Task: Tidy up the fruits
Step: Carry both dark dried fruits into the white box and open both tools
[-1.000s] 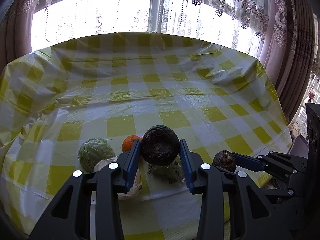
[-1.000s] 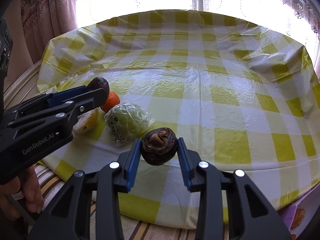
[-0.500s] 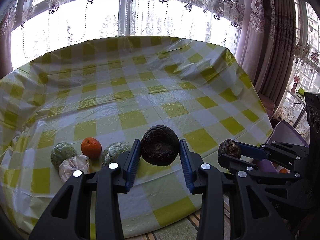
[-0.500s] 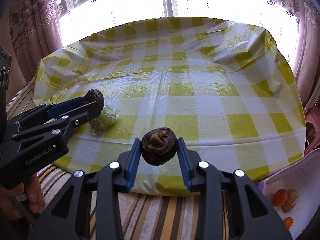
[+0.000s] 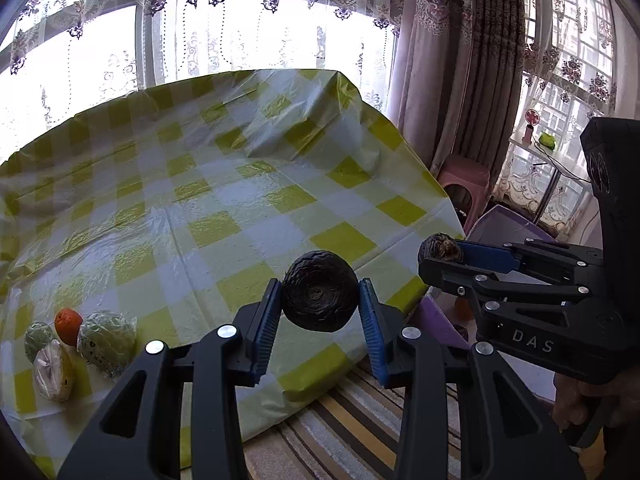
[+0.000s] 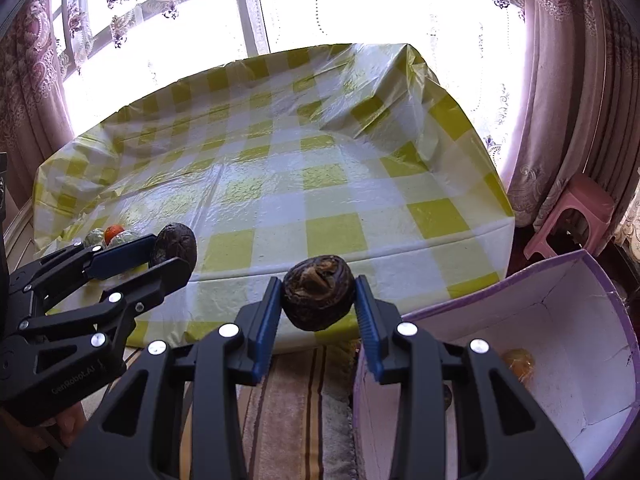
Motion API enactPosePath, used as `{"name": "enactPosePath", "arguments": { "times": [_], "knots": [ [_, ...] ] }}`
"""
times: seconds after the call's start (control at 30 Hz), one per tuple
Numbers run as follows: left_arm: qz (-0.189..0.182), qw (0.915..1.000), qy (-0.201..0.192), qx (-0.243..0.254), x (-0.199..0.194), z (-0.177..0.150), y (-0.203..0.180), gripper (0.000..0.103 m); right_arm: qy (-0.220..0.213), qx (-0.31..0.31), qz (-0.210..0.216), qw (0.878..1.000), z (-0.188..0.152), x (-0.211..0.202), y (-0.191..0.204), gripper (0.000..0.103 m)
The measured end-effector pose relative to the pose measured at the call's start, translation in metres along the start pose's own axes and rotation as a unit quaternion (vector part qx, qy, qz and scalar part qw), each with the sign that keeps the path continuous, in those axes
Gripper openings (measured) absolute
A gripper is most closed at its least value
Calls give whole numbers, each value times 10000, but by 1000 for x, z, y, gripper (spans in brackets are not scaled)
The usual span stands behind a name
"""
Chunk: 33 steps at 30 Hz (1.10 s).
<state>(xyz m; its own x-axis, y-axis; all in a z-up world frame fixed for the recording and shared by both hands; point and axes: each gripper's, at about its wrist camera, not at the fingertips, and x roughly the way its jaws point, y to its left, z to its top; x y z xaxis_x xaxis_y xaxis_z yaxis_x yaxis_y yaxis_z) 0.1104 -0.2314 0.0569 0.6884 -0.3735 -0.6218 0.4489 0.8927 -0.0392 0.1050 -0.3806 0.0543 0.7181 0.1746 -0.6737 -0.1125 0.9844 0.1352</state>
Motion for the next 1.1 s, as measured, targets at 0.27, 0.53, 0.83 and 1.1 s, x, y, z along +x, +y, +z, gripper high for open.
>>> {"name": "enactPosePath", "arguments": {
  "times": [0.27,0.53,0.83,1.1],
  "knots": [
    [-461,9977,252,423,27,5,-49,37,-35,387,-520,9979,0,-6,-60,37],
    [-787,9913,553,898,59,7,-91,37,191,842,-1050,9907,-10,4,-116,37],
    [-903,9825,993,1293,94,5,-121,37,419,1132,-1443,9821,-19,20,-154,37],
    [-919,9803,1136,1327,105,4,-124,38,518,1214,-1490,9800,-23,30,-162,38]
  ]
}}
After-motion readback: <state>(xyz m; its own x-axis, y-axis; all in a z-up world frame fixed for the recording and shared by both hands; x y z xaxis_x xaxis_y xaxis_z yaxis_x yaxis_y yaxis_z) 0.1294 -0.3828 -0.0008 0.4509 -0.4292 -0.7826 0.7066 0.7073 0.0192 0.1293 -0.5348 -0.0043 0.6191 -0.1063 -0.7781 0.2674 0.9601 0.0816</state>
